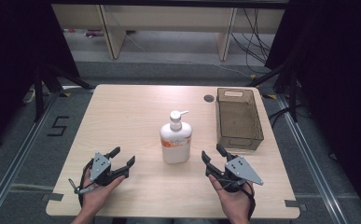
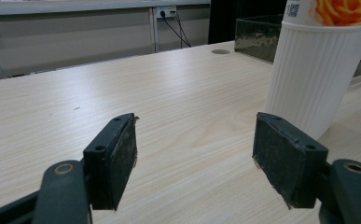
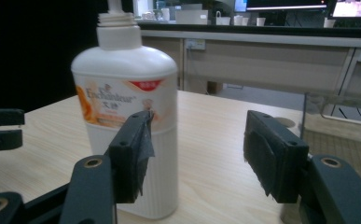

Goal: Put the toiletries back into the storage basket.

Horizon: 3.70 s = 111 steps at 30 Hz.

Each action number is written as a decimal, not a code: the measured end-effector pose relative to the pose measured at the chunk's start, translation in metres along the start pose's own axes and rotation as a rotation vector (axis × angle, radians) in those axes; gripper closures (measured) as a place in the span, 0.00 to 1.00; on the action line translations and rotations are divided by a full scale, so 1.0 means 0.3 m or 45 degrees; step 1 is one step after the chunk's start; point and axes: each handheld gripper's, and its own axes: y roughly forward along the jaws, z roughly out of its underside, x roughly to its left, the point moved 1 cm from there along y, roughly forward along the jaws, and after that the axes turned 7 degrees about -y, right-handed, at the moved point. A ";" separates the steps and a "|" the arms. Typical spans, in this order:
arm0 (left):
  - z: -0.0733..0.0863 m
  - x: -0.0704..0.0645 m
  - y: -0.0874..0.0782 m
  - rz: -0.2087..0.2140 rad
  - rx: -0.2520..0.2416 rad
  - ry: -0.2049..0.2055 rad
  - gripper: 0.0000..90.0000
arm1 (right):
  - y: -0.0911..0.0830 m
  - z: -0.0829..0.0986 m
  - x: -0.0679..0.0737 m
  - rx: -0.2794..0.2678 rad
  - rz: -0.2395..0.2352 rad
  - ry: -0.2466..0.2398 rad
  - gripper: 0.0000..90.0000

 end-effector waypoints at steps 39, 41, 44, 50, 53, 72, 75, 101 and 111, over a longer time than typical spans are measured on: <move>0.016 0.019 0.010 -0.026 -0.007 -0.032 0.32 | 0.263 -0.271 0.225 -0.072 0.159 -0.072 0.52; 0.016 0.018 0.010 -0.025 -0.008 -0.031 0.32 | 0.275 -0.277 0.230 -0.050 0.163 -0.071 0.52; 0.016 0.018 0.010 -0.025 -0.008 -0.029 0.32 | 0.289 -0.277 0.230 -0.052 0.172 -0.072 0.52; 0.016 0.018 0.011 -0.023 -0.006 -0.032 0.32 | 0.310 -0.282 0.236 -0.034 0.179 -0.080 0.54; 0.016 0.018 0.011 -0.023 -0.005 -0.032 0.32 | 0.313 -0.284 0.240 -0.020 0.190 -0.068 0.55; 0.016 0.020 0.011 -0.014 -0.007 -0.038 0.33 | 0.325 -0.287 0.243 -0.029 0.202 -0.062 0.67; 0.016 0.020 0.011 -0.013 -0.008 -0.039 0.33 | 0.321 -0.288 0.239 -0.026 0.198 -0.046 0.67; 0.016 0.017 0.010 -0.017 -0.006 -0.040 0.33 | 0.198 -0.380 0.103 -0.124 0.245 -0.045 0.67; 0.016 0.016 0.011 -0.019 -0.001 -0.036 0.33 | 0.140 -0.409 0.021 -0.152 0.313 -0.021 0.67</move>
